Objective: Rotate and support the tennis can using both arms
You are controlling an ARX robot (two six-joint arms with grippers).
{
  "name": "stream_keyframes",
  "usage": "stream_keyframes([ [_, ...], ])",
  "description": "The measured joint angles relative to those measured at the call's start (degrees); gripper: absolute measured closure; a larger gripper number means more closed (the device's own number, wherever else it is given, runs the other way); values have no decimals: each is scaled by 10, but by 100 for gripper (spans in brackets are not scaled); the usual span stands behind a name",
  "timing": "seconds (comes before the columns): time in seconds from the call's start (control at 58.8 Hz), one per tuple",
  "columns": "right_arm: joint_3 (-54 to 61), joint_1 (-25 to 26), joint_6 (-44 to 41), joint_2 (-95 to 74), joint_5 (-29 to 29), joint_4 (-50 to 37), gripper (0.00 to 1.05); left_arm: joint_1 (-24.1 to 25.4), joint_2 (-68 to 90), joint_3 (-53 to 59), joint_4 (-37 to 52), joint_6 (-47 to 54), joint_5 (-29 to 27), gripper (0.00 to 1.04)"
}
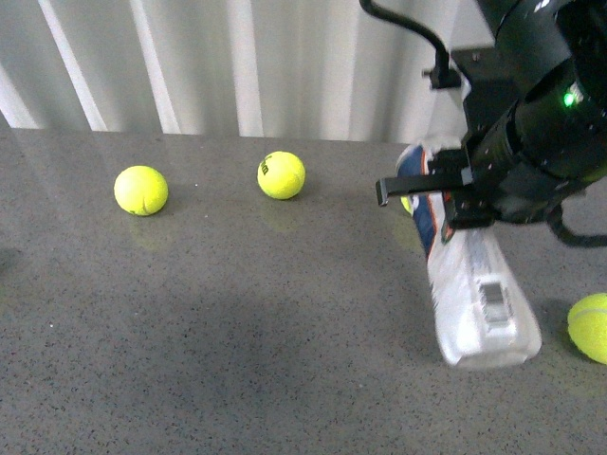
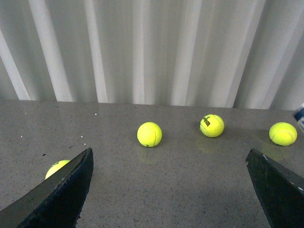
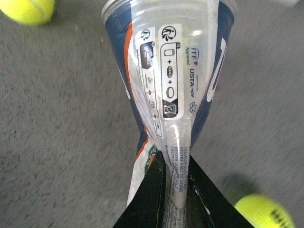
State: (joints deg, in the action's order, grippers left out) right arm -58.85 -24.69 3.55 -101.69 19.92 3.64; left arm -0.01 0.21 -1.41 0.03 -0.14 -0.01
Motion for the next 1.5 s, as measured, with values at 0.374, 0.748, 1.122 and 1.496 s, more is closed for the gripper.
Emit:
stream_keyframes([
  [0.374, 172, -63, -680, 34, -132, -336, 99, 0, 0, 0, 0, 0, 0, 7],
  [0.748, 105, -117, -721, -87, -160, -356, 99, 0, 0, 0, 0, 0, 0, 7],
  [1.122, 28, -127, -693, -199, -148, -349, 99, 0, 0, 0, 0, 0, 0, 7],
  [1.496, 19, -123, -664, -240, -145, -368, 99, 0, 0, 0, 0, 0, 0, 7],
])
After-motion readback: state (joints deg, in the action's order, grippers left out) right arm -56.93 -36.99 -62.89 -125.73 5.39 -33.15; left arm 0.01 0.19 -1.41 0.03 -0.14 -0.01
